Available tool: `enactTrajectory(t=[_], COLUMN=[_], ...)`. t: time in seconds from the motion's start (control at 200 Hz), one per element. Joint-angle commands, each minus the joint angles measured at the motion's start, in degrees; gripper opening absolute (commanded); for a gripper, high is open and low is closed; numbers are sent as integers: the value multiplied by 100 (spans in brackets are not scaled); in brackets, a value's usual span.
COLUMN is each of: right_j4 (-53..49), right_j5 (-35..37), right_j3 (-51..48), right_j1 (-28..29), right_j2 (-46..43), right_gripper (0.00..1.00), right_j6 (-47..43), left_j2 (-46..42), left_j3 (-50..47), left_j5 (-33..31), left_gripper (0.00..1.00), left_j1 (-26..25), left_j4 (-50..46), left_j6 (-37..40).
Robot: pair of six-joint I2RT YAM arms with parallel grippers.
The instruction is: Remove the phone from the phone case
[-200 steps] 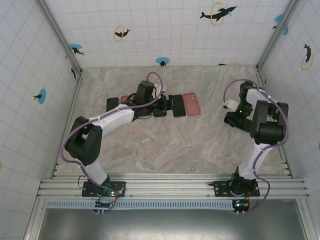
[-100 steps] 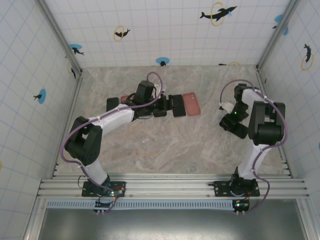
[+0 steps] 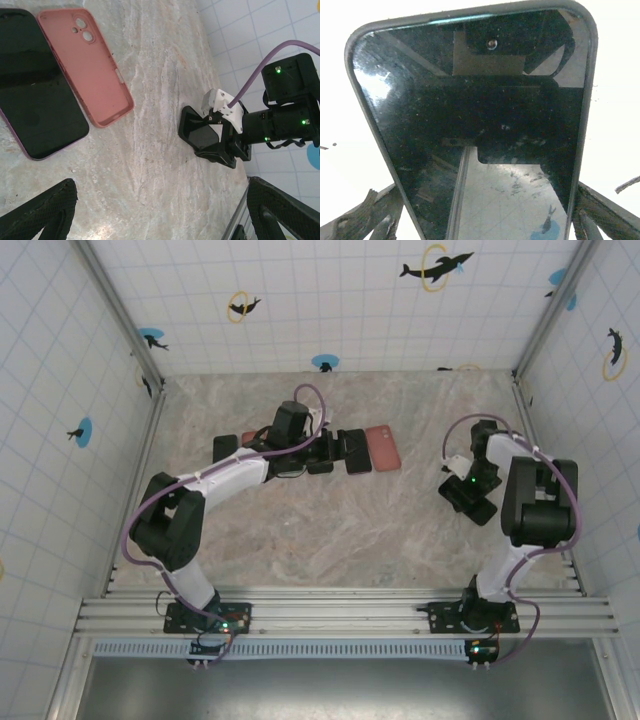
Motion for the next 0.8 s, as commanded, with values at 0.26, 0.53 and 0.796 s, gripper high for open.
enactTrajectory(t=[0.26, 0.53, 0.796], right_j4=[391, 427, 342], right_j5=[-181, -532, -1388], right_j3=[-698, -565, -506], right_j1=[10, 55, 81], right_j2=[136, -123, -534], right_gripper=[67, 56, 52], right_j6=[191, 347, 613], left_j2=[100, 215, 353], left_j3=[103, 201, 156], left_j5=[146, 155, 14], left_gripper=[86, 85, 82], left_j1=[-6, -48, -234], left_j4=[128, 308, 824], left_j6=[-167, -358, -719])
